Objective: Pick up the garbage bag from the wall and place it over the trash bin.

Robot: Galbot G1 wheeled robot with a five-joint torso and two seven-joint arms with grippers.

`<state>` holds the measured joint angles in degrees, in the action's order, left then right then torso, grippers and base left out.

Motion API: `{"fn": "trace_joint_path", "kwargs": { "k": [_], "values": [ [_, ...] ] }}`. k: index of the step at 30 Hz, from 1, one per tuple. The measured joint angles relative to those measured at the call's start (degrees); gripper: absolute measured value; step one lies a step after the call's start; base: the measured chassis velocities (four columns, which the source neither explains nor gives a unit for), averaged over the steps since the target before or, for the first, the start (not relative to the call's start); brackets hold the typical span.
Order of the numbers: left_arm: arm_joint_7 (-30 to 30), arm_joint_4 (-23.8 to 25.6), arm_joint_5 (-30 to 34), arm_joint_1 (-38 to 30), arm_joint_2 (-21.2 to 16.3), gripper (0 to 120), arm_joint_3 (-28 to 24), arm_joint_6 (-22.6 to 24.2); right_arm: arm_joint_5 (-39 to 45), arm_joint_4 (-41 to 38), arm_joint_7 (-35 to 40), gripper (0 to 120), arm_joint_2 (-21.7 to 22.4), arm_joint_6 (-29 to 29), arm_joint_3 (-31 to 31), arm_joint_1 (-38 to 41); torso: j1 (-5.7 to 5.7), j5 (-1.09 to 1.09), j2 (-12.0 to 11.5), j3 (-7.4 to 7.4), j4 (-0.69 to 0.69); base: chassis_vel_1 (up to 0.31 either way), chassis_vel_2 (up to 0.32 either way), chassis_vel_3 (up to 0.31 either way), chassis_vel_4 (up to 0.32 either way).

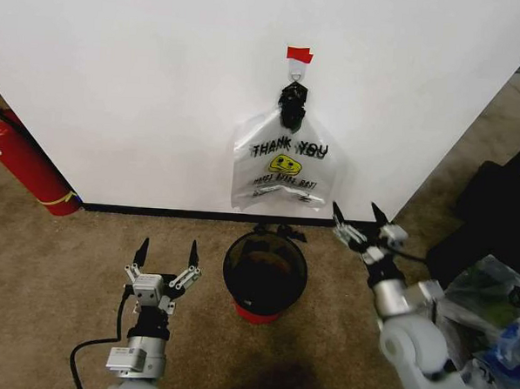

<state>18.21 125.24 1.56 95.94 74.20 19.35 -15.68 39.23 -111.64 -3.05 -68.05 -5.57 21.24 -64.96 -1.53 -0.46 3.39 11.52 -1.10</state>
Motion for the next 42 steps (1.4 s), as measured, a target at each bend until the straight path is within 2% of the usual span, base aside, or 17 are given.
{"fn": "trace_joint_path", "kwargs": {
  "k": [5, 13, 24, 26, 31, 34, 40, 42],
  "values": [
    [-0.02, -0.06, -0.32, 0.43, 0.24, 100, 0.34, -0.03, 5.95, 6.0, -1.15, 100, -0.63, 1.08, -5.05, 8.58, 0.0, 0.0, 0.0, 0.0, 0.0, 0.0, 0.0, 0.0, 0.0],
    [-0.03, 0.11, -1.11, 1.16, 0.85, 100, 0.8, -0.45, 9.6, 14.45, -1.5, 100, -2.45, 1.64, -10.9, 20.14, 0.0, -0.01, 0.0, 0.0, 0.0, 0.0, 0.0, 0.0, 0.0],
    [0.0, 0.59, -1.24, 1.61, 1.01, 100, 1.23, -0.81, 11.85, 21.33, -1.09, 99, -6.86, 2.17, -14.57, 29.01, 0.0, -0.01, 0.0, 0.0, 0.0, 0.0, 0.0, 0.0, 0.0],
    [0.01, 0.62, -1.24, 1.63, 0.99, 100, 1.33, -0.88, 12.12, 21.94, -1.04, 95, -6.95, 2.17, -14.95, 29.71, 0.0, -0.01, 0.0, -0.01, 0.0, 0.0, 0.0, 0.0, 0.0],
    [0.05, 0.79, -1.23, 1.71, 1.13, 100, 1.52, -1.2, 14.07, 24.54, -0.26, 75, -7.0, 1.92, -16.01, 33.0, 0.0, -0.01, 0.0, -0.01, -0.01, 0.0, 0.0, 0.0, 0.0],
    [0.06, 0.87, -1.22, 1.79, 1.21, 100, 1.52, -1.3, 14.06, 25.3, -0.15, 70, -7.16, 1.84, -16.15, 33.63, 0.0, 0.01, 0.0, -0.01, -0.01, 0.0, 0.0, 0.0, 0.0],
    [0.09, 1.03, -1.22, 2.01, 1.41, 100, 1.48, -1.49, 13.48, 25.38, 0.12, 43, -7.81, 1.81, -16.48, 33.89, 0.0, 0.0, 0.0, -0.01, 0.0, 0.0, 0.0, 0.0, 0.0],
    [0.09, 1.06, -1.23, 2.02, 1.45, 100, 1.45, -1.5, 13.43, 25.34, 0.3, 40, -7.87, 1.81, -16.48, 33.87, 0.0, 0.0, 0.0, -0.01, -0.01, 0.0, 0.0, 0.0, 0.0]
  ]
}}
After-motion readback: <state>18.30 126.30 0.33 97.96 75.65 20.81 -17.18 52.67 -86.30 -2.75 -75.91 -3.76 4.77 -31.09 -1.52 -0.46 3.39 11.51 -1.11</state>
